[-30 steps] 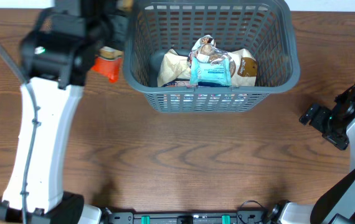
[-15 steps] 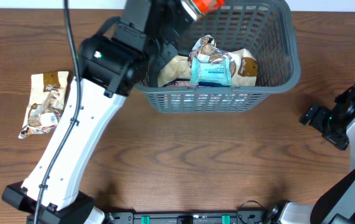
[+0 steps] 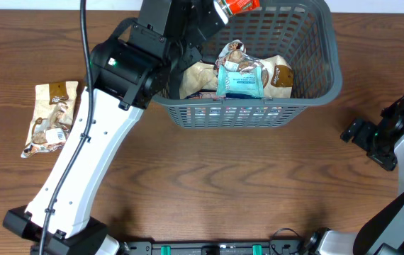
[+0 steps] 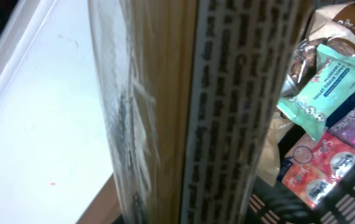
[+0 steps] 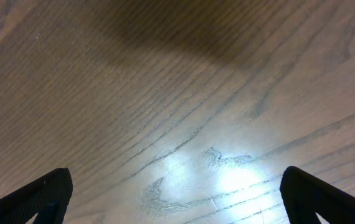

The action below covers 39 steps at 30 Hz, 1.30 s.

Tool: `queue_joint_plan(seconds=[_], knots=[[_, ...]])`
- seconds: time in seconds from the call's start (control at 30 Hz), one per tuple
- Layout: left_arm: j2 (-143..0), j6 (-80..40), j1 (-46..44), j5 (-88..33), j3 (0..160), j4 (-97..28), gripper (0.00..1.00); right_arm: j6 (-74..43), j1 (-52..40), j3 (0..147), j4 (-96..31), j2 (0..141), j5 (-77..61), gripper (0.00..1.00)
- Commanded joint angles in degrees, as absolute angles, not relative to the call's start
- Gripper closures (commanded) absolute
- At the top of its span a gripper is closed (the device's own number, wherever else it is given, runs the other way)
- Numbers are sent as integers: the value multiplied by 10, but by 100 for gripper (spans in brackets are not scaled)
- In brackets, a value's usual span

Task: Pack container
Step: 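Lower the long package into the basket and open the left gripper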

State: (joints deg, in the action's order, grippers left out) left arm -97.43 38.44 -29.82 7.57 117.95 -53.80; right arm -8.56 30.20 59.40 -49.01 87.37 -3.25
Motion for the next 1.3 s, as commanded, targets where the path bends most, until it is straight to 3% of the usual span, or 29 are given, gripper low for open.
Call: queue_joint_plan(seconds=[0.0, 0.5, 0.63, 0.97, 1.27], knots=[[-983, 418, -311, 86, 1207, -521, 94, -81, 296, 593, -493, 871, -37, 1], [-1047, 440, -371, 75, 1206, -507, 94, -81, 296, 593, -493, 871, -37, 1], [-1065, 512, -369, 9, 1206, -548, 94, -81, 296, 593, -493, 871, -37, 1], [-1153, 514, -359, 4, 1206, -654, 95, -81, 296, 593, -493, 871, -37, 1], [-1172, 514, -356, 5, 1205, -655, 90, -76, 296, 593, -495, 871, -37, 1]])
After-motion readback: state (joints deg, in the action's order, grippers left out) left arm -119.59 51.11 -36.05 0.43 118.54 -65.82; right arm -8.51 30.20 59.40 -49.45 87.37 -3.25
